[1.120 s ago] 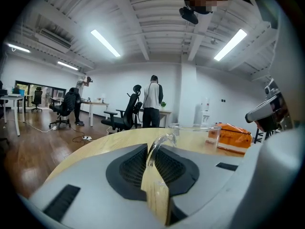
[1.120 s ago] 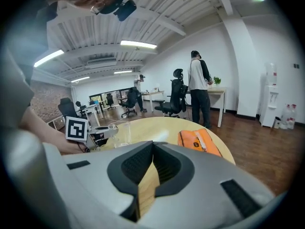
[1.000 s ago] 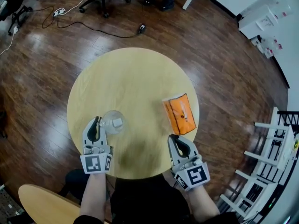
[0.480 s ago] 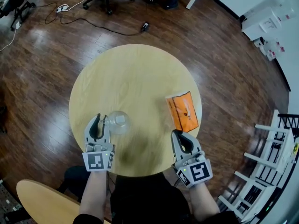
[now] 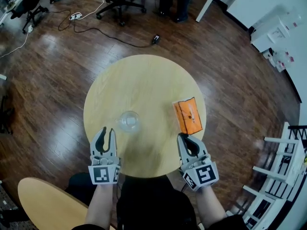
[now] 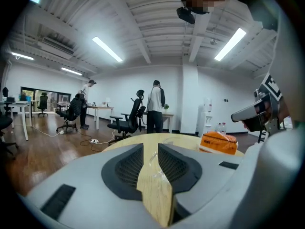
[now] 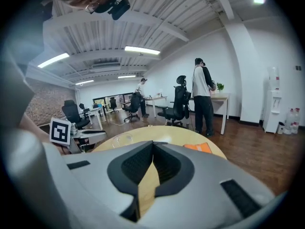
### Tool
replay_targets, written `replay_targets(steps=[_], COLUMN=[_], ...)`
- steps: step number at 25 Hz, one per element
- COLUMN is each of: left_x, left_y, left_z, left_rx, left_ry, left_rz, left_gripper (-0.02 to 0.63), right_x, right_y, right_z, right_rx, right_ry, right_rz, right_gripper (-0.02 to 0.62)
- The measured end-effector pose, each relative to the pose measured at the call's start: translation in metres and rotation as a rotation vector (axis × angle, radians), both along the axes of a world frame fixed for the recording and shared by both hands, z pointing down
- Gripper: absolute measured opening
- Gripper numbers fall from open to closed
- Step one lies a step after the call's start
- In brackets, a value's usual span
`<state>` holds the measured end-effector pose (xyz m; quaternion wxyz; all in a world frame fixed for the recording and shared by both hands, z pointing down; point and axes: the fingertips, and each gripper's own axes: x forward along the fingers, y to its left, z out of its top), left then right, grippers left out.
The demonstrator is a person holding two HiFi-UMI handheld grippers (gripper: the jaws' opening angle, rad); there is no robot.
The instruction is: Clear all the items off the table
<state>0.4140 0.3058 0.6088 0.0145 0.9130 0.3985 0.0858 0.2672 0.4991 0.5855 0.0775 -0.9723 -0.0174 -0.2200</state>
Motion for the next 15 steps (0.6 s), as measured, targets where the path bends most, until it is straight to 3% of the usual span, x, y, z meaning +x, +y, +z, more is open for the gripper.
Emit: replay_targets(steps=[8,15], left_x=[-0.014,-0.009], left_y=[-0.038,-0.066], left_z=[-0.108,-0.156], left_rx=[-0.096,-0.175], left_ry=[0.078,0.122], left_rz=[-0.070,-0.068], left_gripper=[0.054,0.049], right_x=[-0.002,-0.032], right_y=[0.021,0.045], right_z=[-0.111,-0.174], right_rx=[-0.053,0.019], right_ry=[0.215,0.412], right_rz=[0.001,0.073], right_gripper=[0.003,0.002])
